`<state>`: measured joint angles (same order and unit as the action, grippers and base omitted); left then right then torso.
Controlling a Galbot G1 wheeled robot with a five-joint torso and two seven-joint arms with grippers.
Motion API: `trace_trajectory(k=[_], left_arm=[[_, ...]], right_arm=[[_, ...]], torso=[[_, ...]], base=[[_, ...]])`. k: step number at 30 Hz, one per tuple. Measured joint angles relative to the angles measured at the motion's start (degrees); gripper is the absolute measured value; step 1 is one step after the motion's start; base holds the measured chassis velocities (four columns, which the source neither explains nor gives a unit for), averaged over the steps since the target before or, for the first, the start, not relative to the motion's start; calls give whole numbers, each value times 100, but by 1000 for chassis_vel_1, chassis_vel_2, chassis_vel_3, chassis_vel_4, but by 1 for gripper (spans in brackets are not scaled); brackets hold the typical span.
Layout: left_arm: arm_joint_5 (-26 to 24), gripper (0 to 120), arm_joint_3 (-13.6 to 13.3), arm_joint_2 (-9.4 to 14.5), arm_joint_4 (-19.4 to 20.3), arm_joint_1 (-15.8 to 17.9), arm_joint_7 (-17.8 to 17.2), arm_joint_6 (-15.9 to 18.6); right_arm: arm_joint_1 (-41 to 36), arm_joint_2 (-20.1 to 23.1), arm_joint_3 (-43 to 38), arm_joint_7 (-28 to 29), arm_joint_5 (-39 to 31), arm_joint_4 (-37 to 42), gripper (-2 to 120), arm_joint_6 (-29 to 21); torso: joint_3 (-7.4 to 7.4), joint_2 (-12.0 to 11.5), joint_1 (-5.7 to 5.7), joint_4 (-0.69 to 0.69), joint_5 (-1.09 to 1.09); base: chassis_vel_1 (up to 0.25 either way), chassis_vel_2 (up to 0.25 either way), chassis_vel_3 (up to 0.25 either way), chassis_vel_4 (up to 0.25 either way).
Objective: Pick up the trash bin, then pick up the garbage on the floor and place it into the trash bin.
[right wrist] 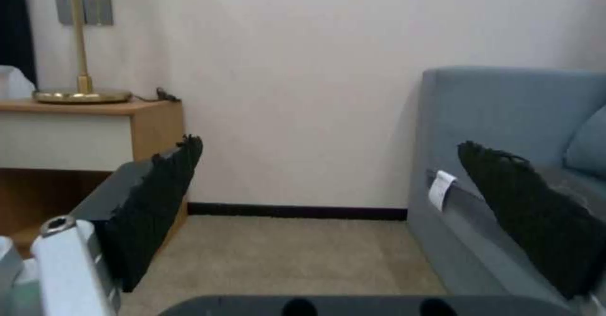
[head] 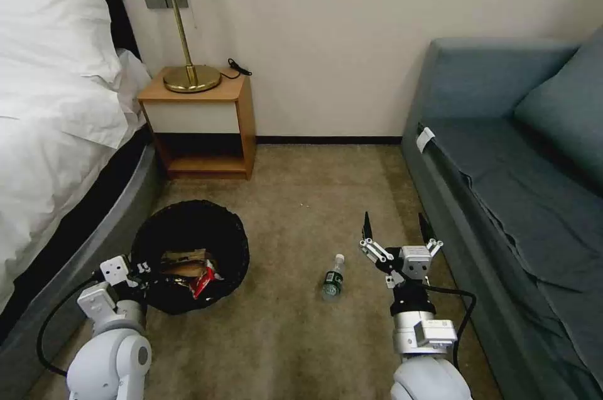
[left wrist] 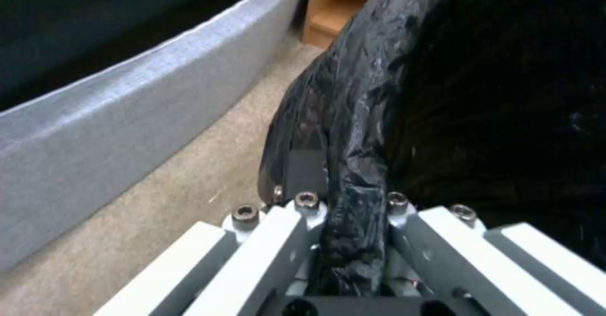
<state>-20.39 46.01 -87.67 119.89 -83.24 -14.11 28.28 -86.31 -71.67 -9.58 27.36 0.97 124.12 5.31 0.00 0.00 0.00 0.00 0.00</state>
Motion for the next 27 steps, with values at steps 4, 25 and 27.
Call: trace_trajectory(k=[4, 25, 27], left_arm=[[-6, 3, 5, 10, -7, -2, 0, -10], [-36, 3, 28, -7, -127, 14, 12, -114], [-19, 3, 23, -16, -166, 23, 16, -140]], right_arm=[[71, 22, 68, 14, -57, -81, 100, -17], [2877, 1203, 1802, 1695, -4450, -1453, 100, -2392], [3203, 1191, 2021, 1952, -5071, -1676, 100, -2593]], torso=[[0, 0, 0, 0, 0], [0, 0, 0, 1, 0], [0, 0, 0, 1, 0]], base=[[-83, 75, 85, -72], [-6, 8, 9, -5], [0, 0, 0, 0]])
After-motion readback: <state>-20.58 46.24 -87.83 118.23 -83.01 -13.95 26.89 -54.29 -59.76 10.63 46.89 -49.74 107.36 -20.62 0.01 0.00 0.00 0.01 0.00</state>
